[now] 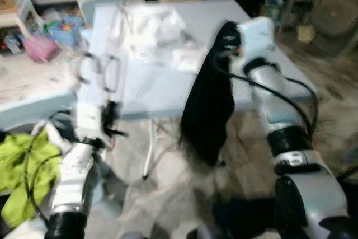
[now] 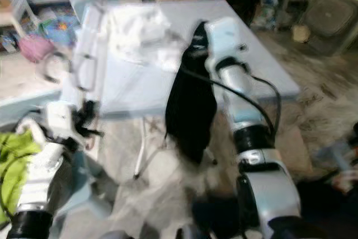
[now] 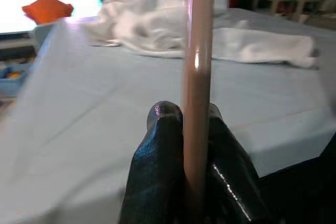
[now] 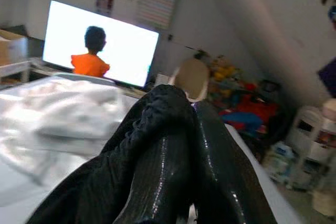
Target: Hang hanger
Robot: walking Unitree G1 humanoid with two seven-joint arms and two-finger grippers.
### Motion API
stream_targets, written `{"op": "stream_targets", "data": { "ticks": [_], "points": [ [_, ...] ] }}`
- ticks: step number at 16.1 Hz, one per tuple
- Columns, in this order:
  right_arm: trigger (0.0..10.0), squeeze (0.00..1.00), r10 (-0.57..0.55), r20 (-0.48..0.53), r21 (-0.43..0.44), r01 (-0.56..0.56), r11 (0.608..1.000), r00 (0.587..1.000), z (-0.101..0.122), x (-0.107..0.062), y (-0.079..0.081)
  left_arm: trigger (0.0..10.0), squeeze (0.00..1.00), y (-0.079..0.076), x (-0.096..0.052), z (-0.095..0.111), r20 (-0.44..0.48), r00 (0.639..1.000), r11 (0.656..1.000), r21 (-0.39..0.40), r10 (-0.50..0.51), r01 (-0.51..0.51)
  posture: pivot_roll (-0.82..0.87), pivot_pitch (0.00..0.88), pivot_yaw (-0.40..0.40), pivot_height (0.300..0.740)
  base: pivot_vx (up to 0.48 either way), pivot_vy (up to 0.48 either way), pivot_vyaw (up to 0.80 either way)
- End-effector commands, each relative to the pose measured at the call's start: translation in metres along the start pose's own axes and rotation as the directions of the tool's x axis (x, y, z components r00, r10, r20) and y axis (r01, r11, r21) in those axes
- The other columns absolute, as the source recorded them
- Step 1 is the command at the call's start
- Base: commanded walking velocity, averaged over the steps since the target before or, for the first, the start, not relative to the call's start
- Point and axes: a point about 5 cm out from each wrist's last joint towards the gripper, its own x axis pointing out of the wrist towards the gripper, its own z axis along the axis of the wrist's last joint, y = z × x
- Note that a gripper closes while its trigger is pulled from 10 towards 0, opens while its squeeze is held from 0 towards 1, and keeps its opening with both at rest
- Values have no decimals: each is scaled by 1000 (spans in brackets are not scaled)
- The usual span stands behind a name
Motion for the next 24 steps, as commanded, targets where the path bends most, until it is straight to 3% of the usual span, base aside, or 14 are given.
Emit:
{"op": "stream_targets", "data": {
  "ticks": [1,8,12,15,17,18,19,21,24],
  "points": [
    [10000,0,-3,57,7,3,1000,998,12,7,2,10000,0,7,2,8,21,1000,999,31,11,-12,1,17,-38,740,465,0,0],
    [10000,0,-11,63,29,9,1000,998,11,9,1,10000,0,4,1,8,22,1000,999,33,11,-11,5,21,-38,740,467,0,0],
    [10000,0,10,91,35,-14,999,996,34,34,8,10000,0,3,6,13,40,998,999,26,45,-46,9,15,-45,740,224,0,0],
    [10000,0,115,145,-33,-111,993,983,84,66,26,10000,0,-2,7,13,40,999,998,47,32,-34,30,2,-68,740,0,0,0],
    [10000,0,112,193,-32,-108,994,975,131,83,30,10000,0,-1,5,14,50,997,997,43,60,-62,53,0,-94,740,0,0,0],
    [10000,0,103,209,-36,-97,995,973,142,85,30,10000,0,-1,5,14,51,997,997,43,65,-67,60,0,-99,740,0,0,0],
    [10000,0,40,264,15,-46,999,964,176,90,19,10000,0,-2,2,13,51,996,996,41,73,-75,76,0,-109,740,0,0,0],
    [10000,0,-69,284,67,52,996,956,201,90,-3,10000,0,-3,1,13,51,996,996,43,76,-78,83,0,-114,740,0,0,0],
    [10000,0,-346,300,121,325,938,889,230,77,-68,10000,0,2,1,16,58,994,994,54,93,-96,80,0,-121,740,0,0,0]
  ]
}}
